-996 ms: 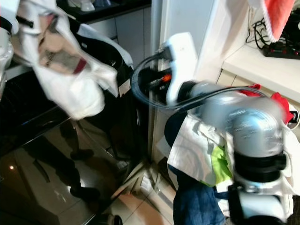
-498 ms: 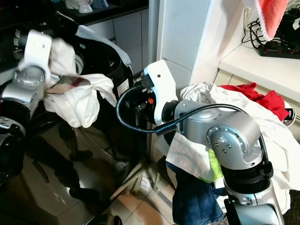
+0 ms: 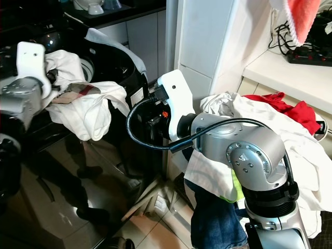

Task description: Clothes washing

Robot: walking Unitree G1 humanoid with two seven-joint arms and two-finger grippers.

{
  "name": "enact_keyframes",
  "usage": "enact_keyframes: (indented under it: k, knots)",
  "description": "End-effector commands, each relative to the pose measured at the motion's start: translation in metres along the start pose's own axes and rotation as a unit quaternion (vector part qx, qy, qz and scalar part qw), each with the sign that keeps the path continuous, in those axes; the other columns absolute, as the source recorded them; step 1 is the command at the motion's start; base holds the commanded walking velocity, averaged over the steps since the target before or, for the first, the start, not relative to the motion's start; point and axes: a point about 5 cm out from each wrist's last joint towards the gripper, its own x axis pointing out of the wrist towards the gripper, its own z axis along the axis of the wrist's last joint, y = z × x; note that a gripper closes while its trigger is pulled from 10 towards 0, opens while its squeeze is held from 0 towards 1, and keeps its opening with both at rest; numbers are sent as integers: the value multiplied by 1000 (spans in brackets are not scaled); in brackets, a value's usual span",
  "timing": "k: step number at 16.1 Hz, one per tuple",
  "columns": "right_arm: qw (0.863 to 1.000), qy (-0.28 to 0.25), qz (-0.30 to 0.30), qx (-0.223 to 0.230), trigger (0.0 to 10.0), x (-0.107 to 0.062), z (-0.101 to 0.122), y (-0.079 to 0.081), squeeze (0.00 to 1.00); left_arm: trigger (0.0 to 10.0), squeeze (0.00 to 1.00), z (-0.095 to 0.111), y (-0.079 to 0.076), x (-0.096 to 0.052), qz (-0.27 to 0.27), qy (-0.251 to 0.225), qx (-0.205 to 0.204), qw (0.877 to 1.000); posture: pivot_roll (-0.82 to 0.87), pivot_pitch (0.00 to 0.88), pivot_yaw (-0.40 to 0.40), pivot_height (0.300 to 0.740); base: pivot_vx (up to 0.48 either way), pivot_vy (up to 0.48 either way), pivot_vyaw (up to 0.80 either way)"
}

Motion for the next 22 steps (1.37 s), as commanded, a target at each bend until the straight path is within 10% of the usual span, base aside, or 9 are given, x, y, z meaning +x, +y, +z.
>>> enact_keyframes:
  k: [1,7,8,17,22]
  knots:
    - [1000,-1,-6,6,10000,0,-1,-4,0,10000,1000,4,8,-2,-2,-7,-8,1000,48,0,31,740,0,0,0]
    - [997,-30,-51,46,10000,7,-4,-23,0,10000,1000,13,13,-11,-19,-50,-5,999,58,0,45,740,0,0,0]
    - [996,-47,-58,54,10000,11,-4,-28,0,10000,0,31,4,-20,-47,-111,17,993,63,0,54,740,0,0,0]
    - [976,-149,-105,115,10000,36,12,-70,0,10000,0,47,-13,-36,-101,-154,-41,982,78,0,96,740,0,0,0]
    - [968,-234,-49,83,10000,59,85,-71,0,10000,0,40,-24,-42,-123,-151,-50,980,67,0,74,740,0,0,0]
